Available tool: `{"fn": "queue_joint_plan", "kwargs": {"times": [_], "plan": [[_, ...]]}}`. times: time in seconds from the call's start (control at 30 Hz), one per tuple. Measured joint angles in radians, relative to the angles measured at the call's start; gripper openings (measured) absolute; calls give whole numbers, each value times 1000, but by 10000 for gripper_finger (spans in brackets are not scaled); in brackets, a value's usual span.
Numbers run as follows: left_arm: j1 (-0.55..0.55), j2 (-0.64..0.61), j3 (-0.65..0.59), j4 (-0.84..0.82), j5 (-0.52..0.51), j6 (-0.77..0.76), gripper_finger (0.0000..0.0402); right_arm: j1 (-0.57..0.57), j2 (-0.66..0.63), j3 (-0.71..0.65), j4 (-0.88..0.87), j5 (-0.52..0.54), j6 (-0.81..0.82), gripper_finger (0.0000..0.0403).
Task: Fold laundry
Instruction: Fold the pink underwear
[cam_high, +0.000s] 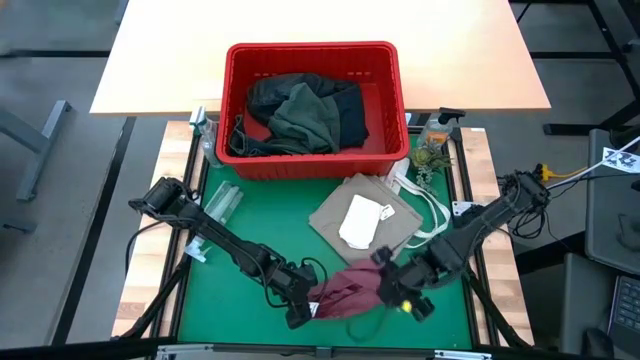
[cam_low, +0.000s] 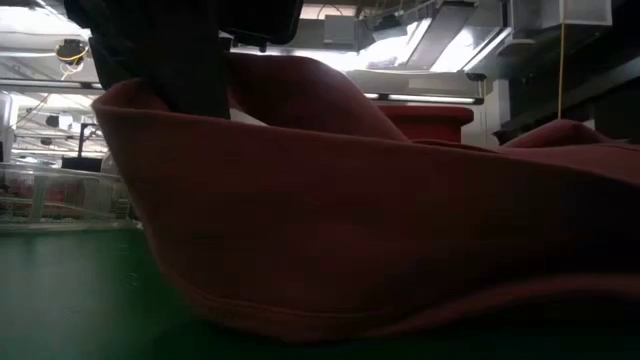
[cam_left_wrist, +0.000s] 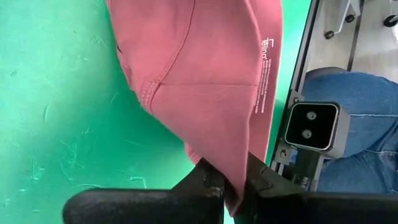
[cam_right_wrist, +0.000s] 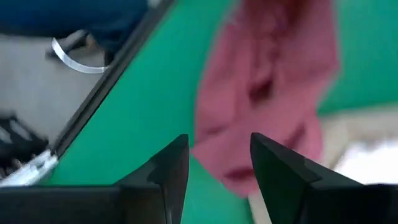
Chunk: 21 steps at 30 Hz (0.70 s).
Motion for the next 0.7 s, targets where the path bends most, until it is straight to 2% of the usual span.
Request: {"fn": "queue_joint_plan", "kwargs": {"times": [0.13, 0.33, 0.5, 0.7], "plan": [[0, 0, 0, 0, -3, 0, 0, 50, 43, 0, 42, -5, -170, 168], [-3, 0, 0, 3, -8, 0, 0, 87, 151, 0, 32, 49, -266, 167], [-3, -1, 0, 4, -9, 0, 0, 95, 232, 0, 35, 52, -481, 167], [-3, -1, 0, 4, -10, 0, 0, 92, 325, 0, 19, 102, -635, 167]]}}
